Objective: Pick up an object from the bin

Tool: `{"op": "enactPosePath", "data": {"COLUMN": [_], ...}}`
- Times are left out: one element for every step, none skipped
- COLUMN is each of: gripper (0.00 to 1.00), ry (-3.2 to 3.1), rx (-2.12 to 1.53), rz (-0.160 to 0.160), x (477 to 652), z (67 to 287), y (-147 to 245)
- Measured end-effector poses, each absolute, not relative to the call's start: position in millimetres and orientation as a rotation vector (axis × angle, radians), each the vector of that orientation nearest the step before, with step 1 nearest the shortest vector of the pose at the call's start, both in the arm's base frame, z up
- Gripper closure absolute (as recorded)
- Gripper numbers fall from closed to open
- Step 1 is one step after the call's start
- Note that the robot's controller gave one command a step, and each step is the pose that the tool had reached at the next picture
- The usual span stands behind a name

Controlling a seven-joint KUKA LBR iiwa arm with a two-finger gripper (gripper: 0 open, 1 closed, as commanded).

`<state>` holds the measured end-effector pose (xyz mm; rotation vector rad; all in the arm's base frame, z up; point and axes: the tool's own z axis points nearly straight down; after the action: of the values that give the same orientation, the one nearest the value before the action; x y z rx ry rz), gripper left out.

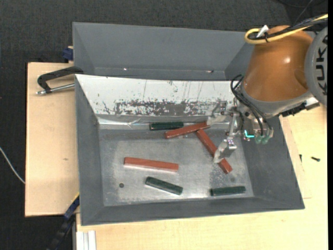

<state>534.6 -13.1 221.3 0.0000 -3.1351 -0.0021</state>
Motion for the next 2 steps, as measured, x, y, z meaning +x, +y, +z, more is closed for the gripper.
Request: {"op": "enactPosePath", "data": {"gripper": [0.00,0.00], "ry": [-3.143,-3.150], "rx": [0.000,0.013], "rz": [-0.002,-0.002], "x": [536.2,534.6], "z": [225.1,180.4], "y": [-13.2,-37.2]}}
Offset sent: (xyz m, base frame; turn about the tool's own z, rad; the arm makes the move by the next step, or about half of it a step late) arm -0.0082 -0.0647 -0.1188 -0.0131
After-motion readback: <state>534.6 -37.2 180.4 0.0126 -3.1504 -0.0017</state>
